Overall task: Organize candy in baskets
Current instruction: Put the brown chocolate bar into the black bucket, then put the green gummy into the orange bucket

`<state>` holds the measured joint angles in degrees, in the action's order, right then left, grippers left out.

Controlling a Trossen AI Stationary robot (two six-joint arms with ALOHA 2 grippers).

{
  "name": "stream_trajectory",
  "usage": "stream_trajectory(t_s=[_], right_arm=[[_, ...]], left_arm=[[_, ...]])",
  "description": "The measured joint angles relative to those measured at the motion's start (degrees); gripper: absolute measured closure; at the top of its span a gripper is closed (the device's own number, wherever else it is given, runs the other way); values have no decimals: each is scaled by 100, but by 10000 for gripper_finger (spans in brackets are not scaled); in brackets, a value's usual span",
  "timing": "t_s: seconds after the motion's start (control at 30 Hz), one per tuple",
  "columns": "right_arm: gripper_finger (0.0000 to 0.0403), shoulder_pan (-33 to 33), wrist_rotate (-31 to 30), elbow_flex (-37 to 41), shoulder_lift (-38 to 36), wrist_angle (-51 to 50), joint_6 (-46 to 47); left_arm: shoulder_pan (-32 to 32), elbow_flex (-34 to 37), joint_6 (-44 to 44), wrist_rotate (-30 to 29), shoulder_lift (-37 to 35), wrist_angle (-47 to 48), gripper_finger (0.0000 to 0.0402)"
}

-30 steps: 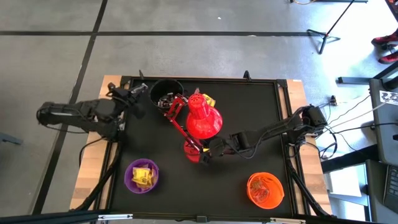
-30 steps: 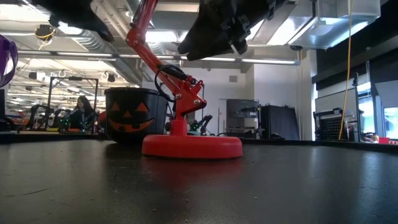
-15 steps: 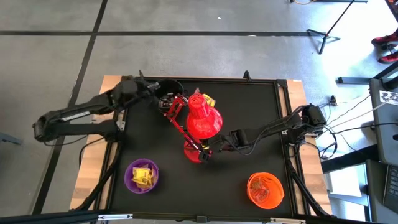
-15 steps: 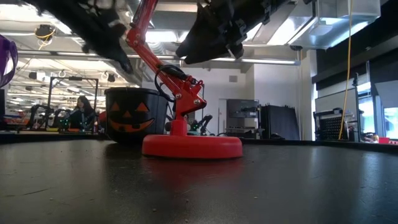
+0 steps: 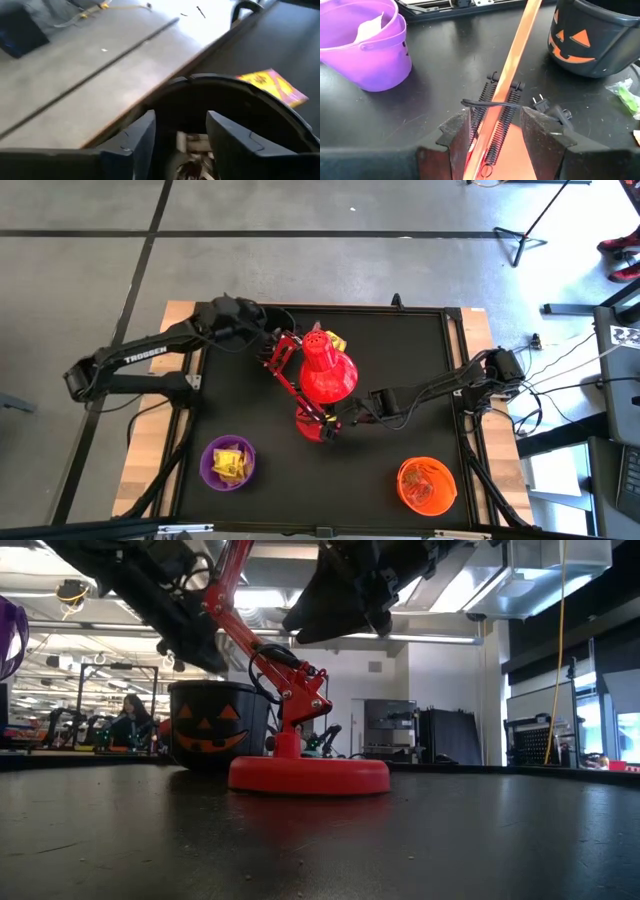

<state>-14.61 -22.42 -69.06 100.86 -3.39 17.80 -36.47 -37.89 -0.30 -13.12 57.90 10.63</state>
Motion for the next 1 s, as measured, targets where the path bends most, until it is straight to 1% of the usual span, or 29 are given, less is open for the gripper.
stream_trajectory(t_s=[0.13, 0.27, 0.37, 0.47, 0.6, 0.7, 0.83, 1.0], right_arm=[[233, 0, 0, 0, 0, -171, 193], [233, 0, 0, 0, 0, -348, 416], [233, 0, -3, 2, 0, -399, 475], [233, 0, -111, 2, 0, -392, 477], [233, 2, -401, 2, 0, -359, 485], [233, 4, -672, 2, 0, -359, 488], [233, 57, -756, 2, 0, -318, 488], [233, 204, -723, 2, 0, -251, 489]], left_arm=[[-2, -52, 88, -286, -289, -68, 225], [21, -250, 77, -167, -802, -57, 227], [114, -393, -7, 182, -1321, -22, 227], [278, -419, -220, 811, -1912, -15, 227], [570, -420, -527, 1634, -2554, 219, 227], [825, -420, -750, 2046, -2935, 481, 227], [1208, -404, -1007, 2206, -3280, 771, 227], [1670, -95, -1160, 2136, -3565, 790, 228]])
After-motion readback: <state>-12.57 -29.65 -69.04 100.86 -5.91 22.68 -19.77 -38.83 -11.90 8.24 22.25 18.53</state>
